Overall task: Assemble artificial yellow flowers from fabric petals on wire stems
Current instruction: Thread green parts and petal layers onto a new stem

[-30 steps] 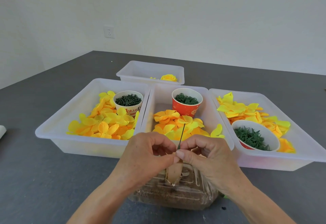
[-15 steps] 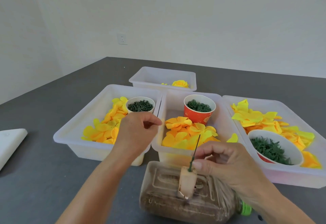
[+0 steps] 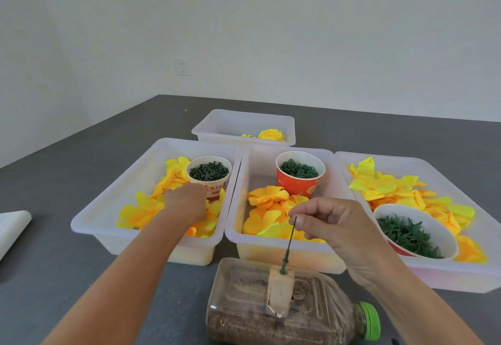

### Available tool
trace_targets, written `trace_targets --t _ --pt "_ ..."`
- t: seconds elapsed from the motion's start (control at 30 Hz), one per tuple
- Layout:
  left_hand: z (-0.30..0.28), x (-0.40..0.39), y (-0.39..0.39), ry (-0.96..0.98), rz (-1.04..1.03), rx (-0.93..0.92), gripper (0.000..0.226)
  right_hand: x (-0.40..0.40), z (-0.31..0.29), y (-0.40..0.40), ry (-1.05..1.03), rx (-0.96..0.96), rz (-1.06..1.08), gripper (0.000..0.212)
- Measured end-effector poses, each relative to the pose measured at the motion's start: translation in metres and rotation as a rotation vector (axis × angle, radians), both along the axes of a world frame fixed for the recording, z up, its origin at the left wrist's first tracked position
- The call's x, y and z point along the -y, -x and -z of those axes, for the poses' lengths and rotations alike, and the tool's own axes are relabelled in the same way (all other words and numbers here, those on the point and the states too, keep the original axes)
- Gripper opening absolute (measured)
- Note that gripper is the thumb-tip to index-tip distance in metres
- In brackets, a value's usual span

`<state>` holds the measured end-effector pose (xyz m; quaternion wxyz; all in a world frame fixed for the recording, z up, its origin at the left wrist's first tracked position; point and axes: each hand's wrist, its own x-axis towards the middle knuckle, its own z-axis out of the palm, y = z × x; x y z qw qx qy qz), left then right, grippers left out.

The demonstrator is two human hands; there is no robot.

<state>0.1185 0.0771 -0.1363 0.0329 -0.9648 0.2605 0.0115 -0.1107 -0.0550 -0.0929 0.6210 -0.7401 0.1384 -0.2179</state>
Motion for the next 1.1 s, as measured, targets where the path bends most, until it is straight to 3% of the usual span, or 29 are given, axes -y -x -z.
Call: trace_targets --t 0.27,0.37,0.47,0.63,0.73,0.83,0.97,1.1 --pt "-0.012 -0.013 -0.017 0.316 -0.063 -0.140 0.029 0.005 0.005 -0.001 -0.020 -0.028 0.001 0.016" --pt "-0.027 -0.018 -0.016 0.593 -0.101 -0.065 0.033 0.007 0.007 -0.004 -0.040 -0.038 0.006 0.015" --pt "-0.041 -0.022 -0.014 0.899 -0.169 -0.065 0.022 0.008 0.010 -0.008 -0.037 -0.056 0.007 0.011" --pt "-0.061 -0.026 -0.005 1.377 -0.247 -0.471 0.014 0.012 0.012 -0.015 -0.046 -0.088 0.015 0.009" --pt "-0.066 -0.022 -0.001 1.561 -0.257 -0.646 0.007 0.015 0.011 -0.018 -0.036 -0.085 0.021 0.012" --pt "-0.067 -0.017 0.001 1.651 -0.261 -0.696 0.009 0.019 0.008 -0.024 -0.023 -0.068 0.027 0.013" --pt "-0.061 -0.011 0.005 1.661 -0.267 -0.607 0.012 0.020 0.004 -0.034 0.003 -0.066 0.020 0.011" --pt "-0.056 -0.009 0.004 1.572 -0.294 -0.350 0.018 0.018 0.001 -0.048 0.025 -0.073 0.000 0.013"
